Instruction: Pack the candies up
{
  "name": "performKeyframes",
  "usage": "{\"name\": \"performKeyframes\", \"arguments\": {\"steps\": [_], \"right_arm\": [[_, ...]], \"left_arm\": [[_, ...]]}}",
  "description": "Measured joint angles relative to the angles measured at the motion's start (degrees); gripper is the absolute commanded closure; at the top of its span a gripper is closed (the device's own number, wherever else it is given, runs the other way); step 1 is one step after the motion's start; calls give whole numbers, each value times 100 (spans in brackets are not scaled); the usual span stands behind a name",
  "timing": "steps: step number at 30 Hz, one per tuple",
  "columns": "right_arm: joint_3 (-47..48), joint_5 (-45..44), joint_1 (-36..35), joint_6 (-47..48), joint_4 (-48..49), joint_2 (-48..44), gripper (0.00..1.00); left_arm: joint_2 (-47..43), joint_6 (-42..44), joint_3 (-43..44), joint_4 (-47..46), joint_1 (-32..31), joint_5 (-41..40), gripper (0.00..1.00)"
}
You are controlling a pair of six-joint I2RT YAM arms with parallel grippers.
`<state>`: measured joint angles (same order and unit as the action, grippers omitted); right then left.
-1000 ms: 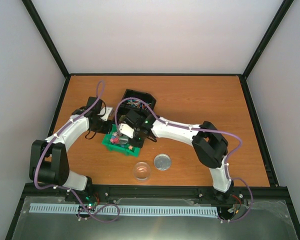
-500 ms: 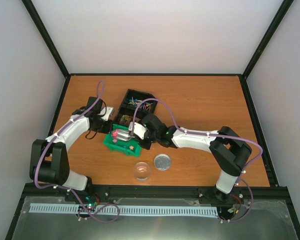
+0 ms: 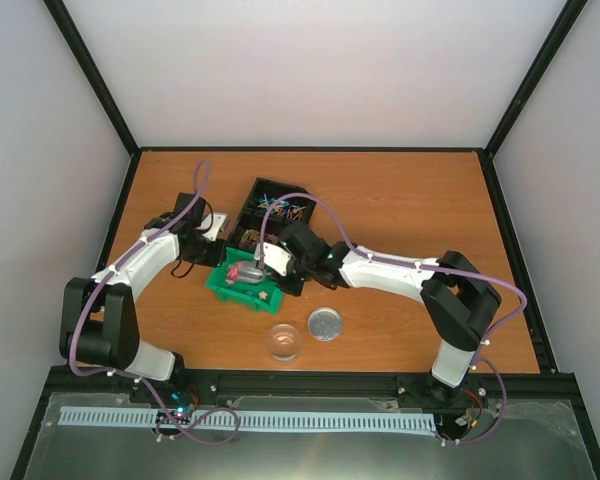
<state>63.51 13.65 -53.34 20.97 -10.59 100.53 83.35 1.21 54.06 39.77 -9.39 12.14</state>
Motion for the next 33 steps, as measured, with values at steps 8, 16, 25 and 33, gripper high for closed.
{"name": "performKeyframes", "arguments": {"steps": [8,16,25,33], "right_arm": [[1598,-577,0,391,-2096,70,97],[2522,-850,-13,649,-3790,715,97],[3488,-1027,-44,717,-4813,1425,97],[4522,-850,-94,730,-5209,2223,97]], "left_arm": [[-4,-2,0,0,0,2,99],[-7,-2,0,-2,0,7,99],[-7,-48,0,-11,0,74,99],[-7,-87,-7,-22,0,98,99]]}}
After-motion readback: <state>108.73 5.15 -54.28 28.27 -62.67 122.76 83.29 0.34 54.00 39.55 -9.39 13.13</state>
